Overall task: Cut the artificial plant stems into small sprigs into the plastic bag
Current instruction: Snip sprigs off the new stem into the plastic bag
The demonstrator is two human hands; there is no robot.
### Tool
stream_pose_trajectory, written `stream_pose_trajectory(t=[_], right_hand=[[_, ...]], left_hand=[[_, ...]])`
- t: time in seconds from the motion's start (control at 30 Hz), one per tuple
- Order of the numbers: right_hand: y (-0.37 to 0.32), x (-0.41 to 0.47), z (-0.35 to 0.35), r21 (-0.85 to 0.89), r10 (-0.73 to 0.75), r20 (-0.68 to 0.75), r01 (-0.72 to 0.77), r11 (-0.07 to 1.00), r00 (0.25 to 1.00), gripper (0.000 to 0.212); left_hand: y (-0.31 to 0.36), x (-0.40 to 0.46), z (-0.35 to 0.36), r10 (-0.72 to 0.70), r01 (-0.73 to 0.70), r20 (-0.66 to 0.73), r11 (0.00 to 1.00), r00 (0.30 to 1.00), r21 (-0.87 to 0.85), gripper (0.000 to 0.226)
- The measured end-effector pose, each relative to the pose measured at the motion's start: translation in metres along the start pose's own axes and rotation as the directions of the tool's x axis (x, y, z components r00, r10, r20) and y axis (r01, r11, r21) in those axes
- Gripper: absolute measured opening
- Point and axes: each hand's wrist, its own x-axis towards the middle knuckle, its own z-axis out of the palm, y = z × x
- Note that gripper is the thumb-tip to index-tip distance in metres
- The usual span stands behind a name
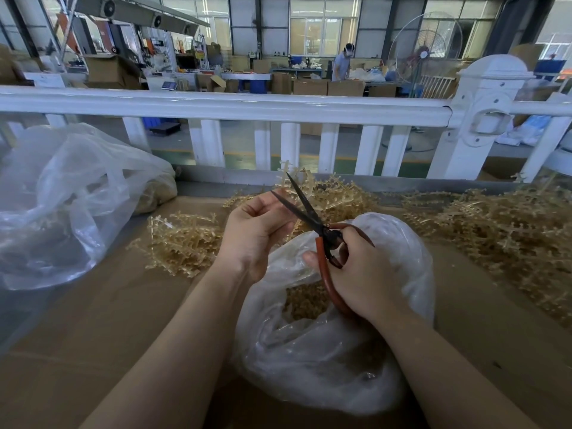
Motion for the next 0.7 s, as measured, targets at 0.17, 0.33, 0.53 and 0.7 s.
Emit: stream_pose_trajectory(t=[0.17, 0.33, 0.53, 0.7], right_hand=[[0.0007, -0.0001, 0.0004, -0.056, -0.012, -0.008, 0.012, 0.998, 1.0, 0.053], [-0.0024, 0.0004, 0.0001, -0.059, 0.013, -0.015, -0.014, 0.998, 1.0, 0.07], [-0.0021, 0.0006, -0.0001, -0.079, 0.018, -0.033, -0.021, 0.997, 0.999, 0.08], [-0.0005, 0.0006, -0.0003, -0.088, 0.005, -0.048, -0.009, 0.996, 0.999, 0.079]], left_hand=[[-0.0001, -0.0006, 0.0009, 0.055, -0.055, -0.011, 0.998, 0.998, -0.011, 0.025], [0.0, -0.0008, 0.0008, 0.098, -0.098, -0.011, 0.995, 0.995, 0.0, 0.024], [-0.0011, 0.0004, 0.0008, 0.112, -0.112, -0.038, 0.994, 0.993, 0.009, 0.022], [-0.001, 0.0017, 0.0004, 0.115, -0.115, -0.038, 0.993, 0.993, 0.007, 0.023]])
